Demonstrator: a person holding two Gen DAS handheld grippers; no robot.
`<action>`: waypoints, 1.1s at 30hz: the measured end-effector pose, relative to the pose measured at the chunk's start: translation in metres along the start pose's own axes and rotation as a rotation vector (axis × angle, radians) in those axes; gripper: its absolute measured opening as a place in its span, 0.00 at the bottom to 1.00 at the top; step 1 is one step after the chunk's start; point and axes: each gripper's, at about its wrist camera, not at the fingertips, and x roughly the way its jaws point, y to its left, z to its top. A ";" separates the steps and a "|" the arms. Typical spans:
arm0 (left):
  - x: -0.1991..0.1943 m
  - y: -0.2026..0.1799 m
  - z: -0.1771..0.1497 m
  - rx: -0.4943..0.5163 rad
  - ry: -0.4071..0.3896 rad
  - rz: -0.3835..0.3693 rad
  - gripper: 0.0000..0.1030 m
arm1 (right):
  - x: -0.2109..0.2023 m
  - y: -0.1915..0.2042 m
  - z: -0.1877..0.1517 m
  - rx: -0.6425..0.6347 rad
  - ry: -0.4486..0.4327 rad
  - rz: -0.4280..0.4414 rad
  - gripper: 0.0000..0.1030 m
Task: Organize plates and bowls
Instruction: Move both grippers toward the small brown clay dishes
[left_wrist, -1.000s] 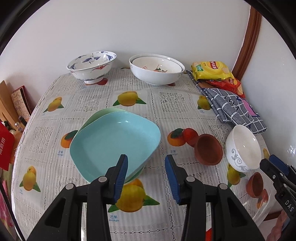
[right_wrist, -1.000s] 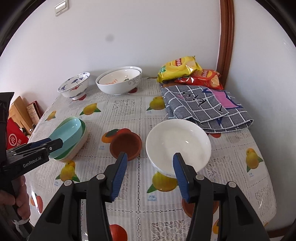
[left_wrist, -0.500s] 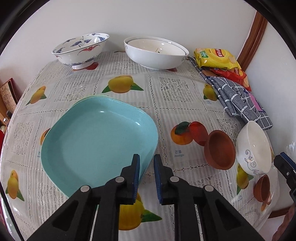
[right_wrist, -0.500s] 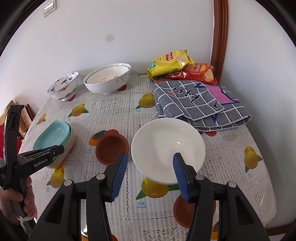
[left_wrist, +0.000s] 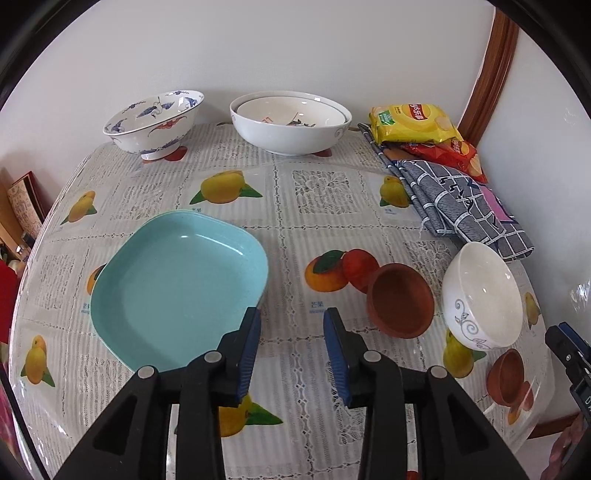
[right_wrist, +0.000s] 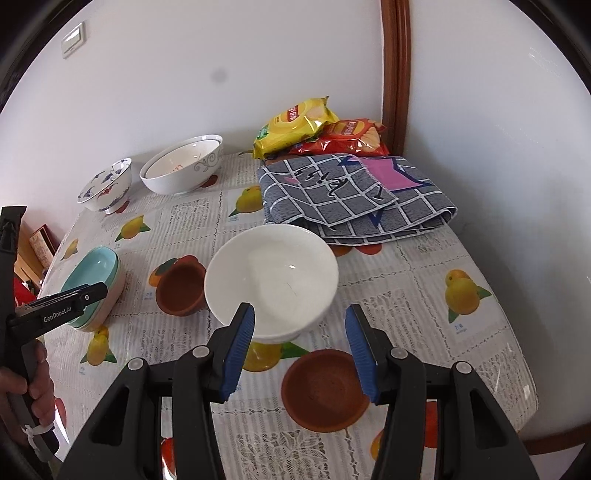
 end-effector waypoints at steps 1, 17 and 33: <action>-0.002 -0.004 -0.001 0.003 -0.003 0.000 0.33 | -0.002 -0.004 -0.002 -0.003 -0.003 -0.006 0.49; -0.003 -0.056 -0.015 0.058 -0.025 0.057 0.40 | 0.015 -0.056 -0.034 0.041 0.097 -0.024 0.58; 0.048 -0.074 0.000 0.052 0.075 0.037 0.40 | 0.052 -0.055 -0.052 0.030 0.162 0.076 0.57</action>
